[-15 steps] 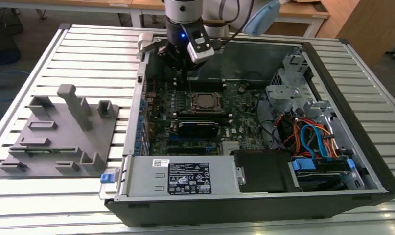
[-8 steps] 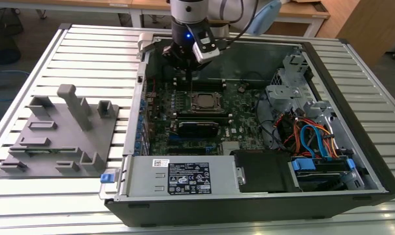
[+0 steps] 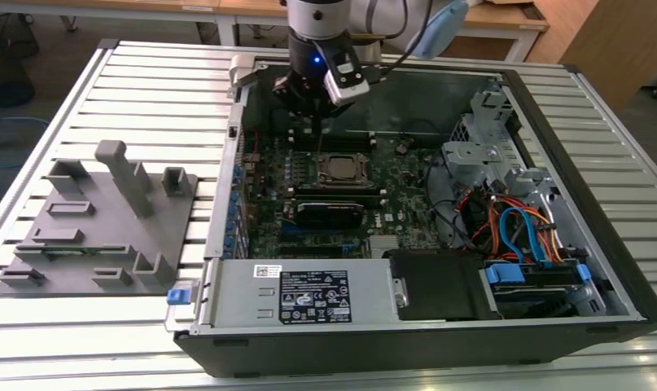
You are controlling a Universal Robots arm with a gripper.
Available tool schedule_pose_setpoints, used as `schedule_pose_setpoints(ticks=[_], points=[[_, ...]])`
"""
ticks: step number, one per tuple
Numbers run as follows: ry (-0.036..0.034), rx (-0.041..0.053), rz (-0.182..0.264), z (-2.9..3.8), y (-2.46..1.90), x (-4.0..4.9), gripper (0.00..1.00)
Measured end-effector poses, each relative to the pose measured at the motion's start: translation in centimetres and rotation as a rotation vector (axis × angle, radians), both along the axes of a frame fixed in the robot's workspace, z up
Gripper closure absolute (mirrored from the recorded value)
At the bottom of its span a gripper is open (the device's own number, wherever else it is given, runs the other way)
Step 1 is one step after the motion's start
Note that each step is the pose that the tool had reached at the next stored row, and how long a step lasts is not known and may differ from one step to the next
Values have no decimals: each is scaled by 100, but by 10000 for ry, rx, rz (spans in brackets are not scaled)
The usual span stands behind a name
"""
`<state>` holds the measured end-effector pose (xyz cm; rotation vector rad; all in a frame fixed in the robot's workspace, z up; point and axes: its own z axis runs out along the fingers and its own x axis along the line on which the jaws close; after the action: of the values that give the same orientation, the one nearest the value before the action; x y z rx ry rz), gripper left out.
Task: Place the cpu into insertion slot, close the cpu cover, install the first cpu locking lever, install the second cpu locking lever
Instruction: 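Install the first cpu locking lever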
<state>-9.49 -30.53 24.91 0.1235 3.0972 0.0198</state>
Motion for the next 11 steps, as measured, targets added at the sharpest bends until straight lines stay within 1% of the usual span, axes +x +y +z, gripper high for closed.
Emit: schedule_pose_setpoints(ticks=[5,11], points=[[0,0,0,-2,0,33,90],[2,0,0,-4,0,41,90]])
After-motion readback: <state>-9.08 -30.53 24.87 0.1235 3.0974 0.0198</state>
